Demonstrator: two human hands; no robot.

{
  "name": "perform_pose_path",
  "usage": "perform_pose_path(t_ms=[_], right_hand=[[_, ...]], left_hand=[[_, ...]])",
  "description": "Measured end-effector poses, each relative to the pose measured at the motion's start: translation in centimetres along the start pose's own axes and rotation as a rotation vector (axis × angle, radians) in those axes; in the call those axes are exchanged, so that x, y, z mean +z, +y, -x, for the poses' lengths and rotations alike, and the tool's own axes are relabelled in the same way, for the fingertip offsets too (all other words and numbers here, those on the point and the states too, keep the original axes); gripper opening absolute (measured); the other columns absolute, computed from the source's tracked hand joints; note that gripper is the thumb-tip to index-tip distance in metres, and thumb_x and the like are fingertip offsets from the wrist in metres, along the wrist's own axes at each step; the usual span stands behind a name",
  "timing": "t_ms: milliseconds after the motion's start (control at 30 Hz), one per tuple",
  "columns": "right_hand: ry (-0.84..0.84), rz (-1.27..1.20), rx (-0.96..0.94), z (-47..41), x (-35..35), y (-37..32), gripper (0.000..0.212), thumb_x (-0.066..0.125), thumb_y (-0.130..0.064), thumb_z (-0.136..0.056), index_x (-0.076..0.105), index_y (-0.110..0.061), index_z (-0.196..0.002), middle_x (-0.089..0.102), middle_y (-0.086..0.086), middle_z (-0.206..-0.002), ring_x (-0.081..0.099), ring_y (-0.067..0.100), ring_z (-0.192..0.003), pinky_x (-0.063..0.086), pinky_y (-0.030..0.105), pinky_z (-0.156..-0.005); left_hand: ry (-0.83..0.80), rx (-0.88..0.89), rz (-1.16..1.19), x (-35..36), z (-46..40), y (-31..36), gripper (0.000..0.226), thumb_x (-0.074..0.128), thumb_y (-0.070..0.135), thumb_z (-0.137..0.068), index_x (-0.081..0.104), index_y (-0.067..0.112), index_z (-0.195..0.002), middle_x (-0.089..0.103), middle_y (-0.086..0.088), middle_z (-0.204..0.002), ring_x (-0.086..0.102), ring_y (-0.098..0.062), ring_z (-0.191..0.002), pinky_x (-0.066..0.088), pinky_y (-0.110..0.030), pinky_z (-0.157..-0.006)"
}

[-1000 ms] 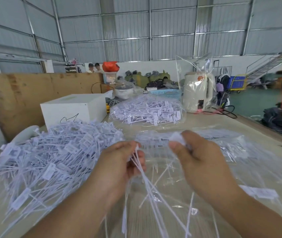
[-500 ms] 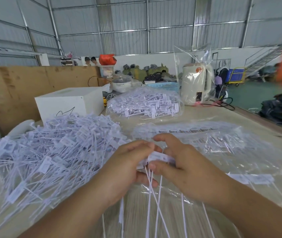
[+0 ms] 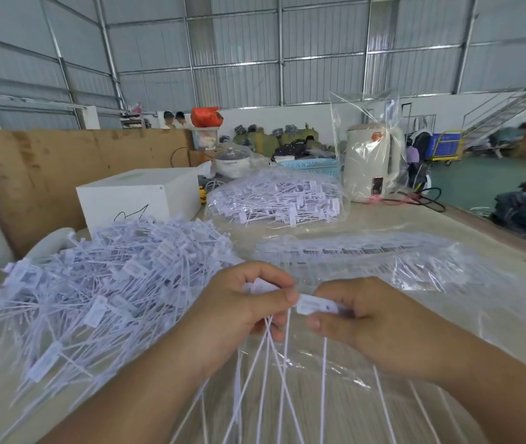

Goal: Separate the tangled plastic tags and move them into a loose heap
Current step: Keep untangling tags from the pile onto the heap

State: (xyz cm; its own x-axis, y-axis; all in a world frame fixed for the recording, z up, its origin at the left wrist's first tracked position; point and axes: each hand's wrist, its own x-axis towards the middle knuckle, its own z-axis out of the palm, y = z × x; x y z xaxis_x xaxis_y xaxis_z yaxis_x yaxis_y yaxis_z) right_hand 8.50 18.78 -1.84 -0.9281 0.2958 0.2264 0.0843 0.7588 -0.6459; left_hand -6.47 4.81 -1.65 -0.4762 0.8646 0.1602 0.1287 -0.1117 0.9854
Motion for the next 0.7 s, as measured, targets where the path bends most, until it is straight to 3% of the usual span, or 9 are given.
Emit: perform_pose_path(t_ms=[100, 267, 400, 567, 633, 667, 700], right_hand=[[0.011, -0.039, 0.003, 0.1, 0.1, -0.2, 0.024, 0.064, -0.034, -0.092, 0.058, -0.015, -0.078, 0.045, -0.013, -0.050, 0.038, 0.003, -0.043, 0.029, 0.015, -0.045], [0.106, -0.007, -0.006, 0.0, 0.8, -0.7, 0.020, 0.063, -0.035, -0.092, 0.055, -0.029, -0.075, 0.048, -0.013, -0.050, 0.041, 0.003, -0.043, 0.030, 0.018, -0.046], [0.333, 0.111, -0.020, -0.3, 1.7, -1.4, 0.027, 0.062, -0.037, -0.092, 0.049, -0.027, -0.070, 0.050, -0.007, -0.054, 0.044, 0.009, -0.048, 0.037, 0.033, -0.052], [0.665, -0.092, -0.059, -0.3, 0.6, -1.4, 0.030, 0.057, -0.035, -0.094, 0.048, -0.024, -0.067, 0.046, -0.015, -0.046, 0.039, 0.004, -0.041, 0.029, 0.018, -0.041], [0.526, -0.153, -0.063, -0.1, 0.2, -0.9, 0.013, 0.061, -0.035, -0.091, 0.055, -0.027, -0.083, 0.048, -0.013, -0.050, 0.039, 0.003, -0.041, 0.028, 0.014, -0.041], [0.416, -0.185, -0.052, 0.0, 0.4, -0.7, 0.012, 0.063, -0.036, -0.090, 0.055, -0.032, -0.097, 0.052, -0.011, -0.054, 0.040, 0.002, -0.041, 0.029, 0.013, -0.043], [0.325, -0.196, -0.056, 0.0, 0.8, -0.6, 0.025, 0.064, -0.038, -0.090, 0.049, -0.040, -0.110, 0.056, -0.010, -0.059, 0.043, 0.002, -0.042, 0.031, 0.014, -0.044]], left_hand=[[-0.031, -0.024, -0.065, -0.5, -0.1, -0.1, 0.015, 0.083, 0.015, -0.068, 0.075, 0.017, -0.081, 0.064, -0.009, -0.062, 0.060, -0.021, -0.052, 0.052, -0.030, -0.057], [-0.006, 0.003, 0.000, -0.3, -0.4, 0.0, 0.015, 0.078, 0.022, -0.061, 0.076, 0.015, -0.074, 0.061, -0.007, -0.058, 0.057, -0.017, -0.048, 0.048, -0.025, -0.049], [0.132, 0.061, 0.149, 0.9, -0.6, 0.3, 0.008, 0.075, 0.020, -0.061, 0.074, 0.016, -0.068, 0.062, -0.010, -0.062, 0.056, -0.016, -0.045, 0.048, -0.026, -0.049], [0.294, 0.028, 0.354, 0.0, -0.8, 0.7, 0.006, 0.063, -0.001, -0.082, 0.065, 0.003, -0.078, 0.071, -0.016, -0.073, 0.055, -0.012, -0.044, 0.052, -0.024, -0.047], [0.283, 0.047, 0.313, -0.4, -0.5, 0.9, 0.005, 0.067, 0.005, -0.074, 0.067, 0.004, -0.079, 0.071, -0.017, -0.076, 0.056, -0.013, -0.046, 0.054, -0.027, -0.050], [0.253, 0.045, 0.278, -0.4, -0.4, 1.0, 0.010, 0.068, 0.009, -0.069, 0.069, 0.006, -0.078, 0.071, -0.017, -0.076, 0.057, -0.015, -0.048, 0.055, -0.029, -0.050], [0.211, 0.040, 0.235, 0.0, -0.1, 1.0, 0.011, 0.068, 0.012, -0.067, 0.071, 0.009, -0.078, 0.070, -0.016, -0.076, 0.059, -0.017, -0.050, 0.054, -0.030, -0.049]])
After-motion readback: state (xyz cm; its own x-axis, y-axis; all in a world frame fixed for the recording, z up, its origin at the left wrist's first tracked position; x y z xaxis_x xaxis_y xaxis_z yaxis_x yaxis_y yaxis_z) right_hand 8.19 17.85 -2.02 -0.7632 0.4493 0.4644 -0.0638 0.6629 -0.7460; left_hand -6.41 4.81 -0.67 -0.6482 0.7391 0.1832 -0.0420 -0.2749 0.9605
